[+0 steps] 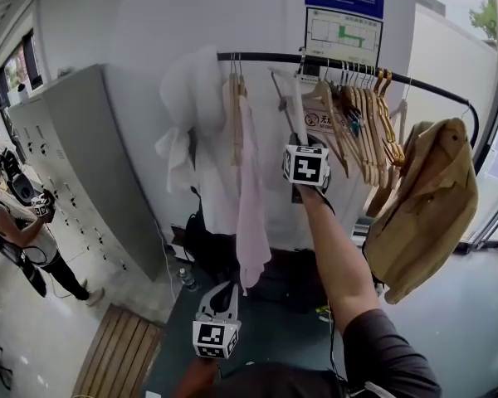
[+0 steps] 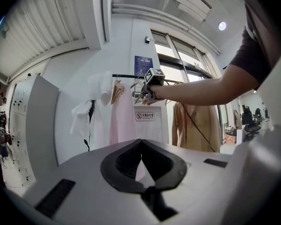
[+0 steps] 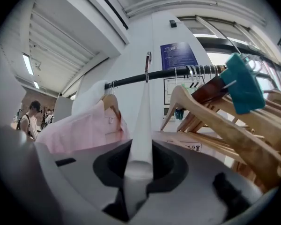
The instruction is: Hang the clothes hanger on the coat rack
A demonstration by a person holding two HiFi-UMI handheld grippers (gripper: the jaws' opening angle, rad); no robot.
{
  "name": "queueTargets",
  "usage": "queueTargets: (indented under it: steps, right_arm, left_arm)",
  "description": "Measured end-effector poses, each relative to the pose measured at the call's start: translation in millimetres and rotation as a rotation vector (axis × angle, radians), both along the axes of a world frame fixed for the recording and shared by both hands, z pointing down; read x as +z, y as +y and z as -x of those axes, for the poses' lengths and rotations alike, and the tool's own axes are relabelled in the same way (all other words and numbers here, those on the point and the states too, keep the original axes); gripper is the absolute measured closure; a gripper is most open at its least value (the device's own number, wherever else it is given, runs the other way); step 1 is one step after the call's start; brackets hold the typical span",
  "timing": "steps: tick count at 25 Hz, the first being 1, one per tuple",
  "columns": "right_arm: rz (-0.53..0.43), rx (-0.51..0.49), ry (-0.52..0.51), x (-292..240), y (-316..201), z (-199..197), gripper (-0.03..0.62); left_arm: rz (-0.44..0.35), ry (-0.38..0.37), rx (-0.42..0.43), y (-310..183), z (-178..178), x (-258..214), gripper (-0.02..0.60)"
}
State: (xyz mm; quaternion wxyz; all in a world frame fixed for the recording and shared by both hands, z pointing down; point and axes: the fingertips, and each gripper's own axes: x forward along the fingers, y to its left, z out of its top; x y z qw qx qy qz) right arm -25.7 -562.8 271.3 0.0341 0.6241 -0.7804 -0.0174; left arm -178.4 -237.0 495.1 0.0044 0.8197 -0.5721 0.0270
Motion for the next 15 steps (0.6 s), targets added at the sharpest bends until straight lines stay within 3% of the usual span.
queueTargets:
  steps: [9, 15]
  right_arm:
    - [0.126, 0.043, 0.023, 13.1, -31.4, 3.9, 0.523]
    - [0.128, 0.063, 0.034, 22.0, -34.4, 2.1, 0.523]
  left_arm:
    - [0.016, 0.039, -0.041, -1.3, 30.7, 4.9, 0.572]
    - [0.014, 0.036, -0.025, -9.0, 34.0, 4.0, 0.572]
